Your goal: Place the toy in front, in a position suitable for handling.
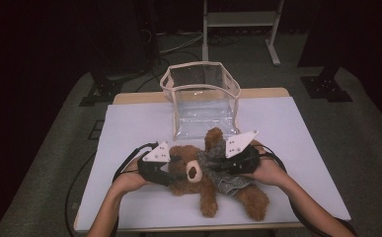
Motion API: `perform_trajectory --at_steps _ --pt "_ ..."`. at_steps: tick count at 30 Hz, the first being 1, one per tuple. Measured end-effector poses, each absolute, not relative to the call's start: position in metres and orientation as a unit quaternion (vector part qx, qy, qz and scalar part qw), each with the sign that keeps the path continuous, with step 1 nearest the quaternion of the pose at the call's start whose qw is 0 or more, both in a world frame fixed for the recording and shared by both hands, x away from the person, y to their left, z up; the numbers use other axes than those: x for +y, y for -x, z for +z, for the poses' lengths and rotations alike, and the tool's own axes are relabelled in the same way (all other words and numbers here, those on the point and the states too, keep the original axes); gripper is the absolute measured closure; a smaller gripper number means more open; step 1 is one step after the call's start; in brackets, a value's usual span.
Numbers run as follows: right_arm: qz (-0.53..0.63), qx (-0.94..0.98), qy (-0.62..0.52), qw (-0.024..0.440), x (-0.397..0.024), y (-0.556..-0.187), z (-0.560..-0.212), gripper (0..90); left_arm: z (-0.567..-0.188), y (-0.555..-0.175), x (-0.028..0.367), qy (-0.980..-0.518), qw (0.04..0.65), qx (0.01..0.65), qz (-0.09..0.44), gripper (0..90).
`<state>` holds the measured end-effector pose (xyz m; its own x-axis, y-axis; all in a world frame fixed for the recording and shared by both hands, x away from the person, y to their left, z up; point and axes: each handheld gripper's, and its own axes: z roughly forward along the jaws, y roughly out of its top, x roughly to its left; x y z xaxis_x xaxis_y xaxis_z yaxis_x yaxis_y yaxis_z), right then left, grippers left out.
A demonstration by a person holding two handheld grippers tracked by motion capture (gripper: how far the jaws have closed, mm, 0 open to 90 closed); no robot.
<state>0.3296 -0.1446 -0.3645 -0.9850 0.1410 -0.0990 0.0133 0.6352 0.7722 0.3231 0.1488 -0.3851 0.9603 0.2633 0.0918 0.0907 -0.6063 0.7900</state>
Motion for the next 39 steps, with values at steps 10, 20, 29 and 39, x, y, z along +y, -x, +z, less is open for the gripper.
perform_trajectory --at_steps 10,20,29,39 --pt "0.451 0.879 -0.114 0.102 -0.216 -0.316 -0.370 81.0 -0.383 -0.320 0.147 -0.898 0.418 0.085 0.107 29.9" --pt "0.474 0.864 -0.132 0.106 -0.234 -0.281 -0.386 80.8 -0.386 -0.321 0.146 -0.900 0.415 0.092 0.097 37.9" --pt "0.471 0.864 -0.128 0.125 -0.220 -0.299 -0.388 81.1 -0.387 -0.320 0.145 -0.904 0.405 0.091 0.101 36.3" --pt "0.469 0.860 -0.157 0.122 -0.222 -0.350 -0.383 81.0 -0.386 -0.323 0.141 -0.904 0.404 0.103 0.096 35.4"
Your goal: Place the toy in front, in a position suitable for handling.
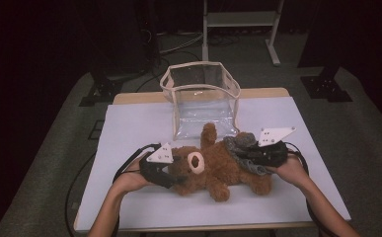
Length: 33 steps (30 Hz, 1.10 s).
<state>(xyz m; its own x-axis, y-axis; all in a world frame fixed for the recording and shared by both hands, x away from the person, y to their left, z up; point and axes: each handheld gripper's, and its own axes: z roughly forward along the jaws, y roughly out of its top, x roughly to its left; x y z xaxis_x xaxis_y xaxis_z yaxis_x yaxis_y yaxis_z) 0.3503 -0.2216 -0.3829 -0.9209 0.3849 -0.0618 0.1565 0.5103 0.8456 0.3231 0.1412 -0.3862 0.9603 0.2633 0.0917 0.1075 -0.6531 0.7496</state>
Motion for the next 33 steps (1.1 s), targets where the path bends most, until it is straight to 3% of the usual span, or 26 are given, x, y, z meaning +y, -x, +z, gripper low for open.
perform_trajectory --at_steps 9,20,29,33 --pt "0.465 0.868 -0.129 0.118 -0.211 -0.345 -0.368 80.9 -0.386 -0.330 0.141 -0.902 0.399 0.120 0.112 36.4" --pt "0.410 0.903 -0.039 0.121 -0.140 -0.336 -0.360 80.8 -0.382 -0.332 0.139 -0.906 0.385 0.121 0.124 36.2" --pt "0.422 0.897 -0.068 0.113 -0.174 -0.336 -0.361 80.8 -0.381 -0.334 0.139 -0.906 0.387 0.115 0.123 36.3" --pt "0.415 0.900 -0.061 0.118 -0.168 -0.334 -0.359 80.8 -0.379 -0.336 0.136 -0.909 0.381 0.113 0.124 36.4"
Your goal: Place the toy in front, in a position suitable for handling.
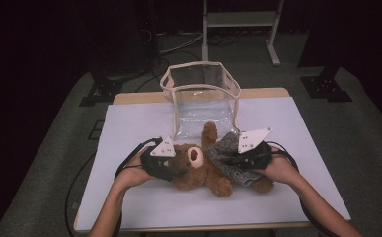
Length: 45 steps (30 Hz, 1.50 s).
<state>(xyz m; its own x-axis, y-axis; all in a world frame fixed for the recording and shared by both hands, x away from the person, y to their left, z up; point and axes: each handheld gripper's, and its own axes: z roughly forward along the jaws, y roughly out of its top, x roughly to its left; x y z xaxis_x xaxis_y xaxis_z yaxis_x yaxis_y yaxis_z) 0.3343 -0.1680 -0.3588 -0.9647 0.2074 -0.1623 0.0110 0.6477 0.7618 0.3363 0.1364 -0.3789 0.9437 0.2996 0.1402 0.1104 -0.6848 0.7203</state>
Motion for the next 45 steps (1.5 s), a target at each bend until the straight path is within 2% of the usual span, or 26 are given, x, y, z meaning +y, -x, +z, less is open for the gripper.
perform_trajectory --at_steps 10,22,33,40,45 --pt "0.409 0.905 -0.018 0.113 -0.122 -0.339 -0.354 80.8 -0.378 -0.339 0.137 -0.908 0.383 0.114 0.125 36.5" --pt "0.405 0.907 -0.053 0.102 -0.163 -0.335 -0.364 80.8 -0.379 -0.338 0.137 -0.906 0.387 0.114 0.126 36.8" --pt "0.397 0.912 -0.020 0.101 -0.133 -0.325 -0.364 80.7 -0.381 -0.337 0.139 -0.907 0.386 0.117 0.124 36.7" --pt "0.404 0.909 -0.039 0.096 -0.158 -0.318 -0.374 80.7 -0.380 -0.337 0.137 -0.907 0.385 0.116 0.125 36.7" --pt "0.412 0.905 -0.042 0.095 -0.163 -0.313 -0.367 80.7 -0.380 -0.338 0.136 -0.907 0.385 0.118 0.125 36.8"
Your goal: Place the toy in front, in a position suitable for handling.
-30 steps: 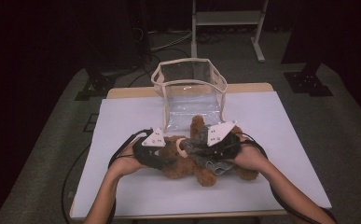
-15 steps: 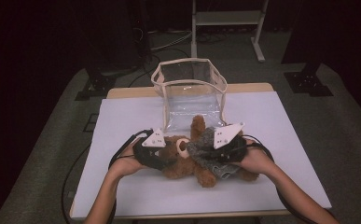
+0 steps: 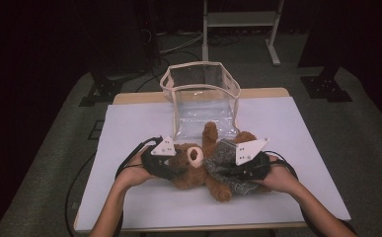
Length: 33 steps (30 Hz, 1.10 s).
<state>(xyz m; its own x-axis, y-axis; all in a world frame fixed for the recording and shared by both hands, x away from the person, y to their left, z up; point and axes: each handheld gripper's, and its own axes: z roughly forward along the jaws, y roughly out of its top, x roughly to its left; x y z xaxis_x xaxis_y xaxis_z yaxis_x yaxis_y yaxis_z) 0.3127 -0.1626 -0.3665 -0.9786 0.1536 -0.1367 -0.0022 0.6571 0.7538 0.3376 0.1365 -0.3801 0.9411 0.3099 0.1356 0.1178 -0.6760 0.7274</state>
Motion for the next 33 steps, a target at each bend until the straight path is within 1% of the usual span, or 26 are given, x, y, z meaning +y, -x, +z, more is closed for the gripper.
perform_trajectory --at_steps 5,10,16,19,22,26,29,33 --pt "0.422 0.902 -0.019 0.092 -0.144 -0.312 -0.357 80.7 -0.380 -0.338 0.137 -0.907 0.385 0.119 0.126 36.8" --pt "0.405 0.911 0.001 0.081 -0.125 -0.309 -0.370 80.7 -0.381 -0.337 0.139 -0.908 0.384 0.117 0.122 36.3" --pt "0.397 0.915 -0.012 0.070 -0.139 -0.302 -0.381 80.6 -0.380 -0.337 0.138 -0.908 0.384 0.115 0.122 36.3" --pt "0.400 0.914 -0.016 0.070 -0.145 -0.301 -0.378 80.6 -0.381 -0.337 0.137 -0.908 0.384 0.116 0.119 36.2" --pt "0.409 0.909 -0.010 0.075 -0.140 -0.303 -0.370 80.7 -0.382 -0.337 0.136 -0.910 0.382 0.114 0.116 35.6" --pt "0.417 0.905 0.004 0.086 -0.123 -0.307 -0.362 80.7 -0.382 -0.337 0.137 -0.909 0.384 0.115 0.114 35.6" --pt "0.408 0.908 0.010 0.092 -0.115 -0.310 -0.365 80.7 -0.383 -0.336 0.139 -0.909 0.386 0.114 0.113 35.6" --pt "0.388 0.917 0.002 0.098 -0.123 -0.310 -0.375 80.7 -0.383 -0.336 0.140 -0.908 0.388 0.112 0.111 35.6"
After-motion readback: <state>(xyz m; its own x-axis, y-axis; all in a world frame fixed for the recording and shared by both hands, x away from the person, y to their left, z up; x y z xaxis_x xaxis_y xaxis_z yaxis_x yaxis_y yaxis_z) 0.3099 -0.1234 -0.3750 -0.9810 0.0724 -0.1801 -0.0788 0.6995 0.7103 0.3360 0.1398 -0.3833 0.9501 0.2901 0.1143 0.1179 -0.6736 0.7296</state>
